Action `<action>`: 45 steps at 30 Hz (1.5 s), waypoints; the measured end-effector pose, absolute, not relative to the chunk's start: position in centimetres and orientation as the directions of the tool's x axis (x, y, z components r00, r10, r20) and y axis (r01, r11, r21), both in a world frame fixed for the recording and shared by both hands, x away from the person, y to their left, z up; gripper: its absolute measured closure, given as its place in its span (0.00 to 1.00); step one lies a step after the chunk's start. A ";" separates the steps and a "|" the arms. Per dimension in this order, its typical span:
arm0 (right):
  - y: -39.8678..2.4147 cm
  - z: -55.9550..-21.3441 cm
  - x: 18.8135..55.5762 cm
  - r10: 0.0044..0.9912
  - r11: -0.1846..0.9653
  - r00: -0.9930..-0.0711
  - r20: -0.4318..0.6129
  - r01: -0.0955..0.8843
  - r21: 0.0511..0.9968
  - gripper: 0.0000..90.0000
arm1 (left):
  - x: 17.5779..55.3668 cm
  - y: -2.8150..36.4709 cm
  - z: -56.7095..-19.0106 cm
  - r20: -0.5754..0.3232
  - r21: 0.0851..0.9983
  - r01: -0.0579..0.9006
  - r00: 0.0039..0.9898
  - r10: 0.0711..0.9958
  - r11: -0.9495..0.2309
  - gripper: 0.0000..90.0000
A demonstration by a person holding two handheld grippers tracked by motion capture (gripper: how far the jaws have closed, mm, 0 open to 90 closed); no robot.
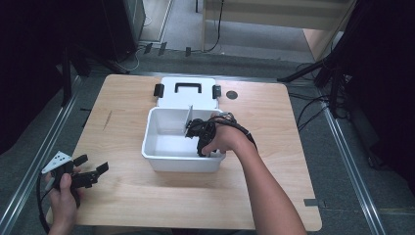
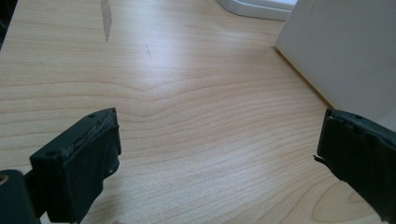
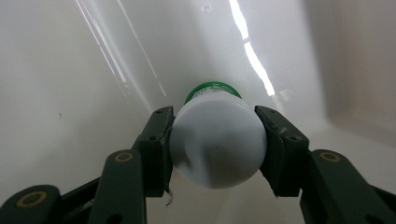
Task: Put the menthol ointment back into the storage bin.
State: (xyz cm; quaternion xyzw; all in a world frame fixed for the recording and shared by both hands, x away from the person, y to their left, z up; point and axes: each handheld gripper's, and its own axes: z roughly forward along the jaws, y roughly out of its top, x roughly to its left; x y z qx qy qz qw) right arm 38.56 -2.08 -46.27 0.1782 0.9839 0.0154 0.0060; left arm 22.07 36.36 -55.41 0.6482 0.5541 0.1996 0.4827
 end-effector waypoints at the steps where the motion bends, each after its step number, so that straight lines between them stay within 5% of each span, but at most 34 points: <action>1: -2.0 -46.4 38.5 0.350 0.937 -0.937 -0.009 0.349 0.027 0.57 | 22.1 36.4 -55.4 -0.276 0.847 0.526 0.306 0.911 0.080 0.00; 26: -2.0 -46.3 38.5 0.346 0.938 -0.938 -0.007 0.346 0.028 0.50 | 22.1 36.4 -55.4 -0.278 0.846 0.527 0.307 0.910 0.080 0.00; 45: -3.8 -40.3 38.4 0.389 0.919 -0.919 -0.060 0.382 0.102 0.38 | 22.1 36.3 -55.4 -0.278 0.845 0.528 0.305 0.911 0.081 0.00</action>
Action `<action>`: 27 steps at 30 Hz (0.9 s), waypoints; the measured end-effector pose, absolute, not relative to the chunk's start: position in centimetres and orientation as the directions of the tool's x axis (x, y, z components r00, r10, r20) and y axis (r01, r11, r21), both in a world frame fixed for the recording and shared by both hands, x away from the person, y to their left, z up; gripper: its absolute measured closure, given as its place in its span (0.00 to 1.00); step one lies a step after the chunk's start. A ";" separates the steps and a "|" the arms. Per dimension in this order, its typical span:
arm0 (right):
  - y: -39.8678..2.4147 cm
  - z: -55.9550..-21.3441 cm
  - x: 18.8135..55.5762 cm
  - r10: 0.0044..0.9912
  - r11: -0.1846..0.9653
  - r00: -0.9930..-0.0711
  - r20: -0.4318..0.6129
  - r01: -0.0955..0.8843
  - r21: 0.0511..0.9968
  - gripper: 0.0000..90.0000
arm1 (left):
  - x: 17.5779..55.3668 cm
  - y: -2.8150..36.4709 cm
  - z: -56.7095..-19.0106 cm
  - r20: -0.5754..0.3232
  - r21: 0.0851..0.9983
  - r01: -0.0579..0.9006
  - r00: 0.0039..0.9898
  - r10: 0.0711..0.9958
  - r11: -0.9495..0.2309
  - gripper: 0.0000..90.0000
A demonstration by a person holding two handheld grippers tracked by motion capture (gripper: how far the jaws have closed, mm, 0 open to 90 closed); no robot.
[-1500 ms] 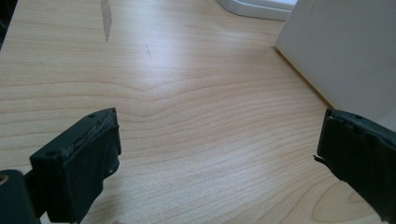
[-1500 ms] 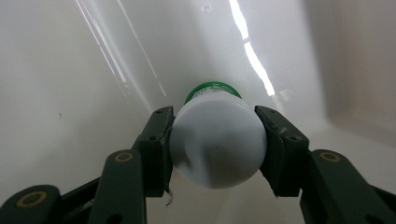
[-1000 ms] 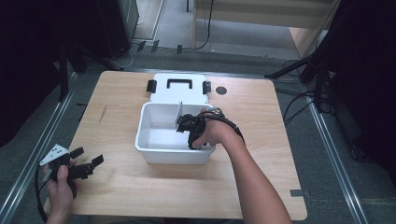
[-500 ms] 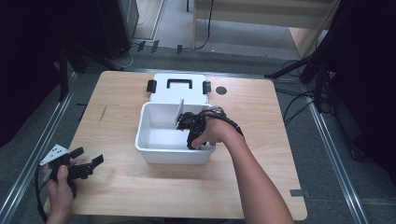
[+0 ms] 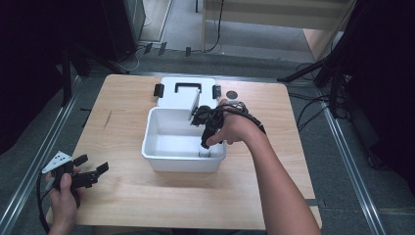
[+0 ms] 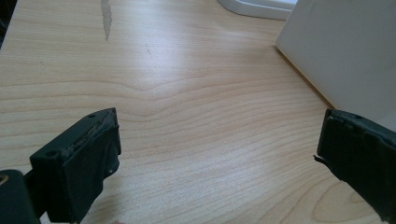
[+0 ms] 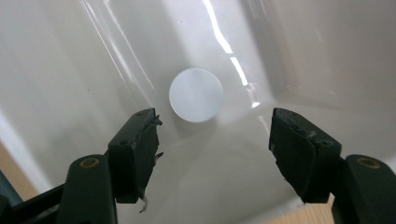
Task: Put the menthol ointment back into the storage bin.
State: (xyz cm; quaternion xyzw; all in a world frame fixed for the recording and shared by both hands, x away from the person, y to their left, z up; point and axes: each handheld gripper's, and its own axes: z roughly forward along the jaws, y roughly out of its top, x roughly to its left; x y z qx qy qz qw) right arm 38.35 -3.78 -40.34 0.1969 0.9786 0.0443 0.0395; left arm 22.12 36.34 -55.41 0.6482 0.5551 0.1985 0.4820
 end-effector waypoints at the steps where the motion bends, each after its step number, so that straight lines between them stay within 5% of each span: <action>1: -4.0 -39.9 38.3 0.392 0.917 -0.918 -0.064 0.385 0.107 0.38 | 22.1 36.3 -55.4 -0.278 0.845 0.529 0.305 0.911 0.081 0.00; 14: -7.5 -36.0 37.4 0.437 0.891 -0.896 -0.081 0.420 0.171 0.34 | 22.1 36.3 -55.4 -0.274 0.845 0.529 0.306 0.912 0.076 0.00; 27: -11.9 -36.3 37.0 0.492 0.865 -0.866 -0.087 0.475 0.164 0.32 | 22.1 36.3 -55.4 -0.273 0.844 0.532 0.307 0.912 0.074 0.00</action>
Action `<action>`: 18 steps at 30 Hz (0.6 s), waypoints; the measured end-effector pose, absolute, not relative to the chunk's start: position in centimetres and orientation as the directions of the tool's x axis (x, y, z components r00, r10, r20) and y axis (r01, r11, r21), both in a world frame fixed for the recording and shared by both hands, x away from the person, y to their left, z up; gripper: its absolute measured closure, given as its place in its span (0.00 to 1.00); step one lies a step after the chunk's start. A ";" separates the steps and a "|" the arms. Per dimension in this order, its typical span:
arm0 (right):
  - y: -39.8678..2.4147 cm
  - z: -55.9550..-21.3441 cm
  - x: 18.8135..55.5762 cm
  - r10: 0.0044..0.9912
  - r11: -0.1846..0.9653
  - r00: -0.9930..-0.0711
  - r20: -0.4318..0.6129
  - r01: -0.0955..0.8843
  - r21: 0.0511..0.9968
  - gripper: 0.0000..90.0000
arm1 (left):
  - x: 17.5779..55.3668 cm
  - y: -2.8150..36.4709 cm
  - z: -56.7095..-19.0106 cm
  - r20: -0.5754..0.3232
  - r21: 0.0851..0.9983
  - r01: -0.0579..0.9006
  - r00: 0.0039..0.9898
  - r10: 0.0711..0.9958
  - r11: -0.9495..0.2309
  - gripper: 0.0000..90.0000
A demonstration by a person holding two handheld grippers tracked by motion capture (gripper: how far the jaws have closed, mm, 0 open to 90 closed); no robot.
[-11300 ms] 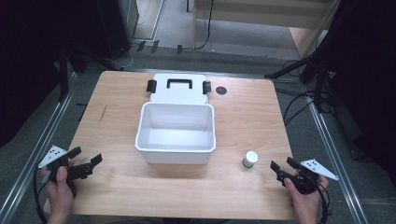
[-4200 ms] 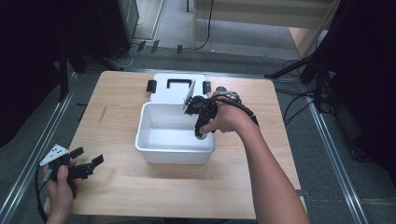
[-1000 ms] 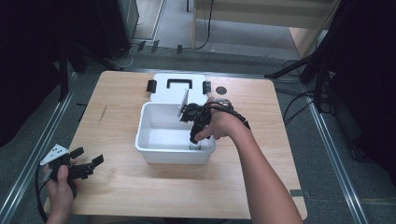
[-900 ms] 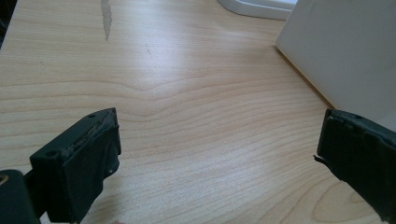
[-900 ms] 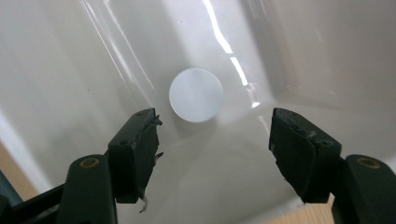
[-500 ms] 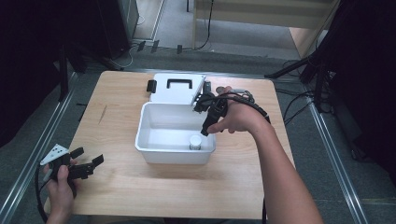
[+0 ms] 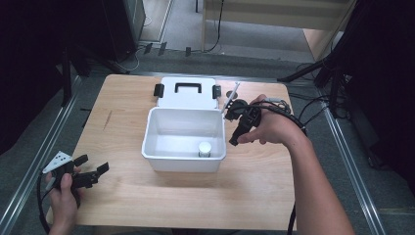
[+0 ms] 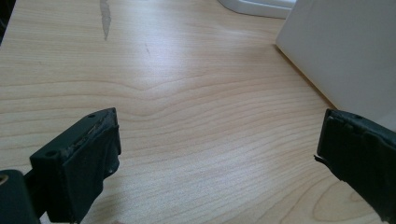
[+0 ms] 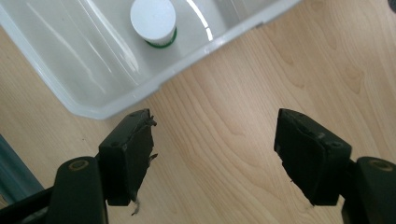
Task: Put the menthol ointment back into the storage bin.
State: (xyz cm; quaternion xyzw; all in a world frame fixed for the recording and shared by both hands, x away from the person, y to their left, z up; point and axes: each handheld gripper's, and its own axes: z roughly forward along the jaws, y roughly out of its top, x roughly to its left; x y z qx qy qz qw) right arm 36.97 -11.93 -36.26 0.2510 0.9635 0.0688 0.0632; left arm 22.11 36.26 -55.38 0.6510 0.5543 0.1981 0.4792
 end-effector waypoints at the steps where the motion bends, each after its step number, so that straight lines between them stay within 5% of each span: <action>1: -12.2 -36.4 37.0 0.493 0.864 -0.866 -0.085 0.476 0.163 0.32 | 22.1 36.2 -55.4 -0.277 0.844 0.530 0.304 0.912 0.080 0.00; 18: -18.0 -40.2 36.1 0.588 0.797 -0.808 -0.029 0.573 0.192 0.32 | 22.1 36.2 -55.4 -0.273 0.844 0.530 0.303 0.913 0.076 0.00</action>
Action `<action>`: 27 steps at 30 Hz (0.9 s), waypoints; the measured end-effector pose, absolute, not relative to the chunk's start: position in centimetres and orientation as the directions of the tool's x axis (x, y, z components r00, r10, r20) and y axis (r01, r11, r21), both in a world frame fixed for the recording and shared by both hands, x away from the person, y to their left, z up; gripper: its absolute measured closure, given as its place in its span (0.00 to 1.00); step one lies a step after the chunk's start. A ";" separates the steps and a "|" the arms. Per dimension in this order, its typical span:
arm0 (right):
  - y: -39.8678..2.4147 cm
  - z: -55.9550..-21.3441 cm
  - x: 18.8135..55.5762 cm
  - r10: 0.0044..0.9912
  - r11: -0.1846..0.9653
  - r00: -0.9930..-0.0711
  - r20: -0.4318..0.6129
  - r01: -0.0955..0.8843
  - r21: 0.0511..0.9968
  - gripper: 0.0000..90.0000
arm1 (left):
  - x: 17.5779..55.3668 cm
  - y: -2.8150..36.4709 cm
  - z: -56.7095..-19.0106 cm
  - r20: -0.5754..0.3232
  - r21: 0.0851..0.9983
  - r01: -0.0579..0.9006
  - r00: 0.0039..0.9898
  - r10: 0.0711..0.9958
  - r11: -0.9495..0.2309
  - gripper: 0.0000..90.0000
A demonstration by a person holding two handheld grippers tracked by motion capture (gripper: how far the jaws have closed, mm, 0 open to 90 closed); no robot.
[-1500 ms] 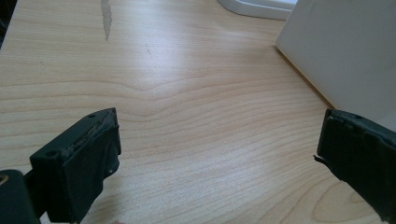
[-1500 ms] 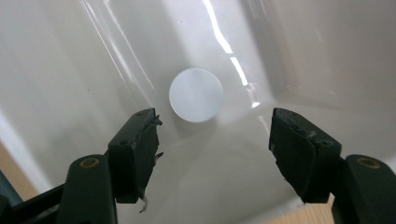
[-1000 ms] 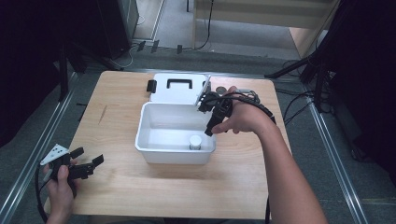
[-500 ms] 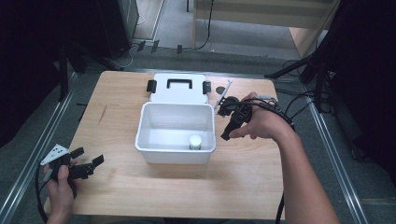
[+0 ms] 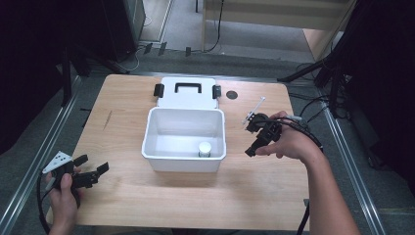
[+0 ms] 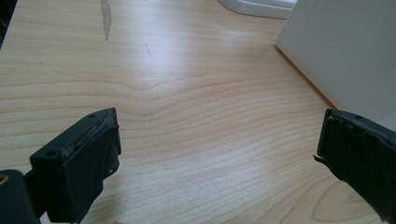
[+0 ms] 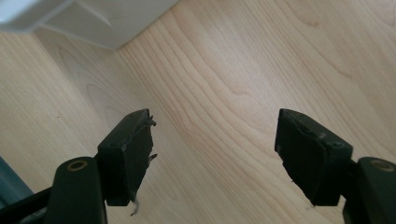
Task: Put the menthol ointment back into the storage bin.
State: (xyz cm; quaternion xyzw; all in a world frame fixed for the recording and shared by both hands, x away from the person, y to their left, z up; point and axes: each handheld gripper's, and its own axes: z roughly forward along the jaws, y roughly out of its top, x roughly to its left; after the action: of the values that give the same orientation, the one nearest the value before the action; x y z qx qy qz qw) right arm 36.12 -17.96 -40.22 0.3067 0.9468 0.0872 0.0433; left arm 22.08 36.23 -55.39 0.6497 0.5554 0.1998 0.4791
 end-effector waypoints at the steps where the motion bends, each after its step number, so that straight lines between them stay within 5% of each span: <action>1: -18.3 -40.5 36.0 0.593 0.793 -0.805 -0.026 0.578 0.194 0.32 | 22.1 36.2 -55.4 -0.275 0.844 0.530 0.302 0.913 0.078 0.00; 27: -26.5 -46.2 31.9 0.755 0.592 -0.655 -0.015 0.672 0.446 0.16 | 22.1 36.2 -55.4 -0.273 0.844 0.531 0.302 0.913 0.077 0.00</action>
State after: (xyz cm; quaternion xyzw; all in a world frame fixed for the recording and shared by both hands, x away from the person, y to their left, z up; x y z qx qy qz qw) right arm 31.89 -26.46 -46.19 0.4026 0.8862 0.2053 0.1019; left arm 22.06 36.22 -55.38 0.6491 0.5561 0.1998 0.4790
